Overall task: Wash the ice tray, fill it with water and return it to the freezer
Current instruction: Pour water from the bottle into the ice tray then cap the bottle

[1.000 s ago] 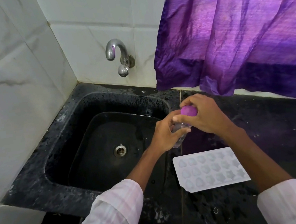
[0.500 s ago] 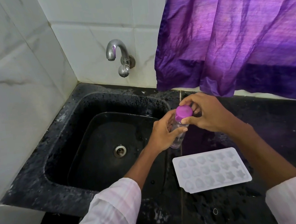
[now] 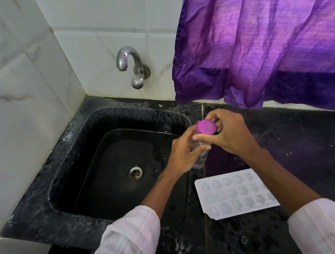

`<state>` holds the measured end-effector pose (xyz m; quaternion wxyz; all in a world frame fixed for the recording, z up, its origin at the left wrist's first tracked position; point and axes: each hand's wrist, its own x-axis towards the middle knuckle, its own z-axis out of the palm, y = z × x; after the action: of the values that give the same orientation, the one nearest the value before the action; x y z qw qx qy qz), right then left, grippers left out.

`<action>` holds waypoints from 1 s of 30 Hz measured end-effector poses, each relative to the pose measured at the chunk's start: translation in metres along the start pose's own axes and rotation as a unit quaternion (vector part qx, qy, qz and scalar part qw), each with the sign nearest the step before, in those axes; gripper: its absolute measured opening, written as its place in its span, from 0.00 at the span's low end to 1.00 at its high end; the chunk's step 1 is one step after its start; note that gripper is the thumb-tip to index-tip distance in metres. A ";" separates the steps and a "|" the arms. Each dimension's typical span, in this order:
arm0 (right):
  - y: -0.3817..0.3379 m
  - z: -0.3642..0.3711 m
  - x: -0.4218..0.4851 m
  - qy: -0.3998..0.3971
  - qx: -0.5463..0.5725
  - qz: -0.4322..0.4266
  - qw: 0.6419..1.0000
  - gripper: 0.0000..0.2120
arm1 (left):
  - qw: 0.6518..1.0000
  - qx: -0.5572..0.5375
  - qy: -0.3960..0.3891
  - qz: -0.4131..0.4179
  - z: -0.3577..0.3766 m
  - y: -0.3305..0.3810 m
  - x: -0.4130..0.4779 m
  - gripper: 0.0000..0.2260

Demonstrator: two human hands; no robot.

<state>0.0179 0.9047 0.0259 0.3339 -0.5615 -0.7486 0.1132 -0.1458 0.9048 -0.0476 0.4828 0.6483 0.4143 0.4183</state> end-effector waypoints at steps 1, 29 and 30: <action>0.000 0.004 -0.001 -0.001 0.005 0.017 1.000 0.30 | 1.000 0.001 -0.002 0.003 -0.001 0.000 0.000 0.29; -0.001 -0.023 0.010 -0.118 0.034 0.035 0.992 0.26 | 0.999 -0.029 0.010 -0.015 0.002 -0.006 0.000 0.27; -0.002 -0.021 0.009 -0.112 0.020 0.041 0.993 0.28 | 0.999 -0.033 0.011 -0.018 0.002 -0.007 0.000 0.28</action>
<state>0.0286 0.9081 0.0460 0.2540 -0.5685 -0.7555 0.2037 -0.1450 0.9055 -0.0546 0.5064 0.6201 0.4172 0.4300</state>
